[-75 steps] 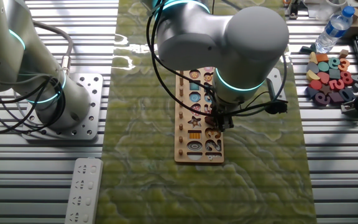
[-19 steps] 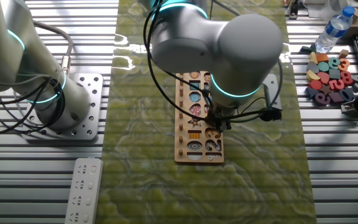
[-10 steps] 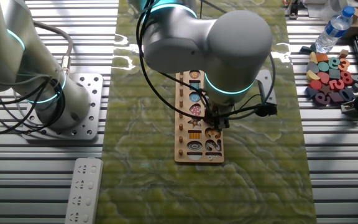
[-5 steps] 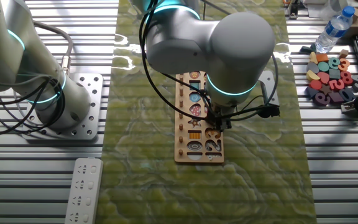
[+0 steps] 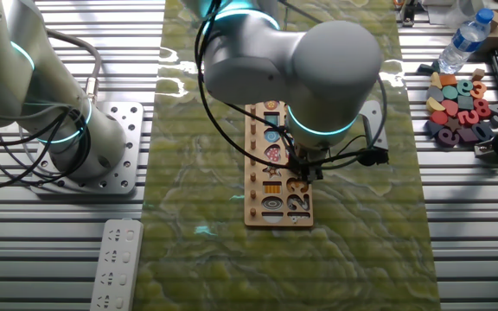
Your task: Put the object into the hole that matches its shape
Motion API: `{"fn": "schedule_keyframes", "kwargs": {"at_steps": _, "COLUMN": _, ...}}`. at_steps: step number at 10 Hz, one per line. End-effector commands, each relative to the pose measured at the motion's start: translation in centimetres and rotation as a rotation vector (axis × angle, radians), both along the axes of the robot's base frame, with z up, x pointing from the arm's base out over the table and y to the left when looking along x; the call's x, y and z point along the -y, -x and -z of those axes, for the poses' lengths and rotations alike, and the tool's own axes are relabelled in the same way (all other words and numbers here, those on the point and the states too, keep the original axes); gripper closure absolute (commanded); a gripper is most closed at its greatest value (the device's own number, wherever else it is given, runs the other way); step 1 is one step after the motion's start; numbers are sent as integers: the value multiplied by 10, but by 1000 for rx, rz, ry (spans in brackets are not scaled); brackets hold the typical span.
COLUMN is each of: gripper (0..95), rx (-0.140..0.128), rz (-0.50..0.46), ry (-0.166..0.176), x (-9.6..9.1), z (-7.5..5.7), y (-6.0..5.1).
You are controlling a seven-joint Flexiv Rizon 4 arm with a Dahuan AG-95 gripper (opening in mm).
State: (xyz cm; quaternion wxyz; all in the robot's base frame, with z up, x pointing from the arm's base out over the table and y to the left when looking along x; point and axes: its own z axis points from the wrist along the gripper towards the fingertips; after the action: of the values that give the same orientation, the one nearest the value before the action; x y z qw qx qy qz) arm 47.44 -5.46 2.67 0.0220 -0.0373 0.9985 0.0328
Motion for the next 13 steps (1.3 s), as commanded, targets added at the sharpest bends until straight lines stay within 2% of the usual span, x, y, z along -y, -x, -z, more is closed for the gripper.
{"fn": "schedule_keyframes", "kwargs": {"at_steps": 1, "gripper": 950, "rx": -3, "rz": 1, "ry": -6, "x": 0, "z": 1, "y": 0}}
{"fn": "schedule_keyframes", "kwargs": {"at_steps": 3, "gripper": 950, "rx": -3, "rz": -3, "ry": -1, "x": 0, "z": 1, "y": 0}}
{"fn": "schedule_keyframes", "kwargs": {"at_steps": 4, "gripper": 760, "rx": -3, "rz": -6, "ry": -1, "x": 0, "z": 1, "y": 0}}
{"fn": "schedule_keyframes", "kwargs": {"at_steps": 10, "gripper": 760, "rx": -9, "rz": -4, "ry": 1, "x": 0, "z": 0, "y": 0}}
{"fn": "schedule_keyframes", "kwargs": {"at_steps": 11, "gripper": 950, "rx": -14, "rz": 8, "ry": 1, "x": 1, "z": -2, "y": -2}}
{"fn": "schedule_keyframes", "kwargs": {"at_steps": 13, "gripper": 950, "rx": -10, "rz": 26, "ry": -2, "x": 1, "z": -3, "y": -4}}
